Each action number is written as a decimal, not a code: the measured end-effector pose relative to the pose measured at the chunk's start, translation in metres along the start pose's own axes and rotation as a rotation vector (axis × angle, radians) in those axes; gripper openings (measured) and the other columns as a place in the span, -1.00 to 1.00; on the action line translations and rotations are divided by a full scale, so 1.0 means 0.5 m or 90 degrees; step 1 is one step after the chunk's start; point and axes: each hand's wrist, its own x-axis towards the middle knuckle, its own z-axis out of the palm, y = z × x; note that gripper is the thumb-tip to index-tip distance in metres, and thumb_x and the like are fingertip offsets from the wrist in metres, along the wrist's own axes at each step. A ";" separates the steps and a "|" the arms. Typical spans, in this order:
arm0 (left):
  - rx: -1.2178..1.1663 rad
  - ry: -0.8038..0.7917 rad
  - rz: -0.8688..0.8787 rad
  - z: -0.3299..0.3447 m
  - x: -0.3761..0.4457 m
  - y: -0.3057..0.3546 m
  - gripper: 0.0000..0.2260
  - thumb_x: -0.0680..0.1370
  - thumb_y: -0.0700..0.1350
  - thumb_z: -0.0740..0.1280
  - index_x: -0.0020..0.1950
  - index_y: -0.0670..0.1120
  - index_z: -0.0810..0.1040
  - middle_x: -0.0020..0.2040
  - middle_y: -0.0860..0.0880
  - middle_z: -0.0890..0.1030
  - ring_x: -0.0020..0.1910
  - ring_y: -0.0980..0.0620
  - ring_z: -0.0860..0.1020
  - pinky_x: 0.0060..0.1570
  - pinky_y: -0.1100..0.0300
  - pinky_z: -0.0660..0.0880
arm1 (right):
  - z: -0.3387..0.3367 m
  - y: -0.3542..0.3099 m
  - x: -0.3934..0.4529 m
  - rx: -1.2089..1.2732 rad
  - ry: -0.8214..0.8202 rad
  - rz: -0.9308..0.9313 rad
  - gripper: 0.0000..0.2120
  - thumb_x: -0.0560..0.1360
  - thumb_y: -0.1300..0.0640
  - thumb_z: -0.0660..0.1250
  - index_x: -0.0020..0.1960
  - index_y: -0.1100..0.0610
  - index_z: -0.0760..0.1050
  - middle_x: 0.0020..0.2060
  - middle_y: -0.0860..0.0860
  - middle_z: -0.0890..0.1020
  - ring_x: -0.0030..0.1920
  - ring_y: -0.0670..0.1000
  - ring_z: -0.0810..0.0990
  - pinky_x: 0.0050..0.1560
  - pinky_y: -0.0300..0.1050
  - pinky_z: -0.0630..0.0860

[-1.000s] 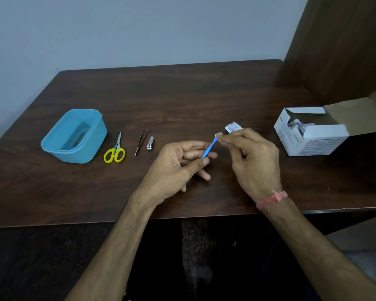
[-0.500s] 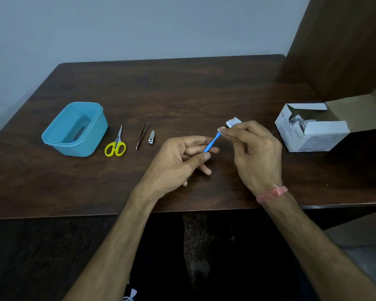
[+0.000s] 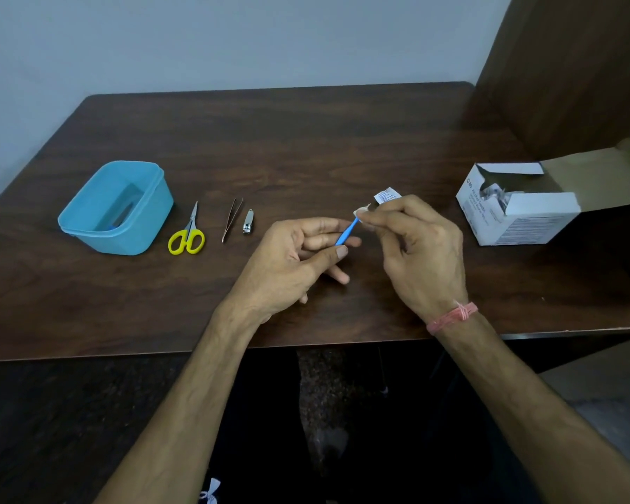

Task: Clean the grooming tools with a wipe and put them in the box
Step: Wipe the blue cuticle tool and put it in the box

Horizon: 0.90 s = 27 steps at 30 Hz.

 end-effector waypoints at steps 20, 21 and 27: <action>0.010 -0.001 -0.004 -0.002 -0.002 0.000 -0.71 0.73 -0.20 0.43 0.43 0.05 0.66 0.20 0.18 0.79 -0.09 -0.03 0.82 -0.60 0.30 0.36 | -0.002 -0.001 -0.001 0.010 0.009 0.022 -0.71 0.61 0.36 0.49 0.18 0.03 0.81 0.03 -0.11 0.74 -0.05 -0.12 0.71 -0.06 -0.09 0.67; 0.010 -0.001 -0.005 -0.001 -0.002 0.000 -0.71 0.73 -0.20 0.43 0.43 0.05 0.66 0.20 0.18 0.79 -0.09 -0.03 0.82 -0.61 0.29 0.36 | -0.004 0.000 0.000 0.010 0.012 0.027 -0.73 0.61 0.34 0.50 0.18 0.03 0.81 0.03 -0.11 0.74 -0.07 -0.12 0.70 -0.08 -0.08 0.67; 0.016 0.006 -0.007 0.000 0.002 -0.002 -0.72 0.72 -0.21 0.44 0.41 0.04 0.67 0.19 0.18 0.80 -0.10 -0.03 0.82 -0.62 0.29 0.36 | -0.003 0.005 0.004 0.012 0.044 0.065 -0.77 0.62 0.30 0.51 0.17 0.03 0.81 0.01 -0.10 0.74 -0.12 -0.09 0.70 -0.08 -0.04 0.66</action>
